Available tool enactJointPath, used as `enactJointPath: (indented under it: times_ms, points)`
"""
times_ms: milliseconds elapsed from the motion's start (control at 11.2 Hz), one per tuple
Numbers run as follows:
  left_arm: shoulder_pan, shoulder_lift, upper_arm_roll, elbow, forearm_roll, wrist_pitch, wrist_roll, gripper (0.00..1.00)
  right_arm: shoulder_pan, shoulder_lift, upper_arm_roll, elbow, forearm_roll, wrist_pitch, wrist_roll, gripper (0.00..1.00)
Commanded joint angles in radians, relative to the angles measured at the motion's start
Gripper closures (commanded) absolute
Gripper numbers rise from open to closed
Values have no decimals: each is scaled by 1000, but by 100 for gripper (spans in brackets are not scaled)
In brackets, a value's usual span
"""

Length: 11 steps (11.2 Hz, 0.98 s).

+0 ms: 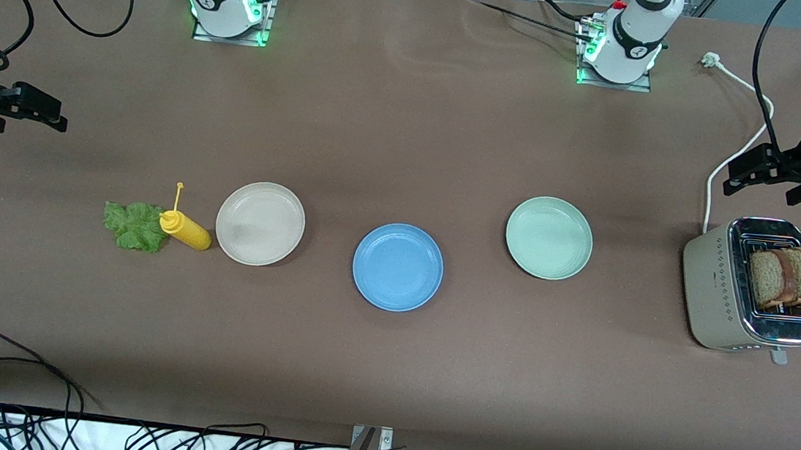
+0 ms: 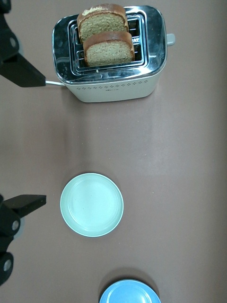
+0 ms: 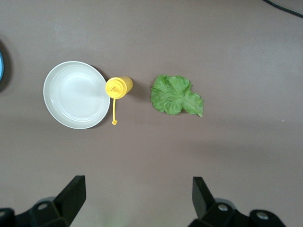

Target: Make sandwich in blue plate with both arms

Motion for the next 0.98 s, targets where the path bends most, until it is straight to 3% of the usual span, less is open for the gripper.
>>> enactJointPath:
  times_ms: [0,358,895]
  points:
    - [19,17,-2,21,21,8,15,0,5,-12,-2,-10,-8,-10,2,0]
    - [33,57,31,35,21,15,18,0,5,-12,-2,-10,-8,-10,2,0]
    - [40,169,169,69,15,92,107,0,5,-12,-2,-10,-7,-10,0,0]
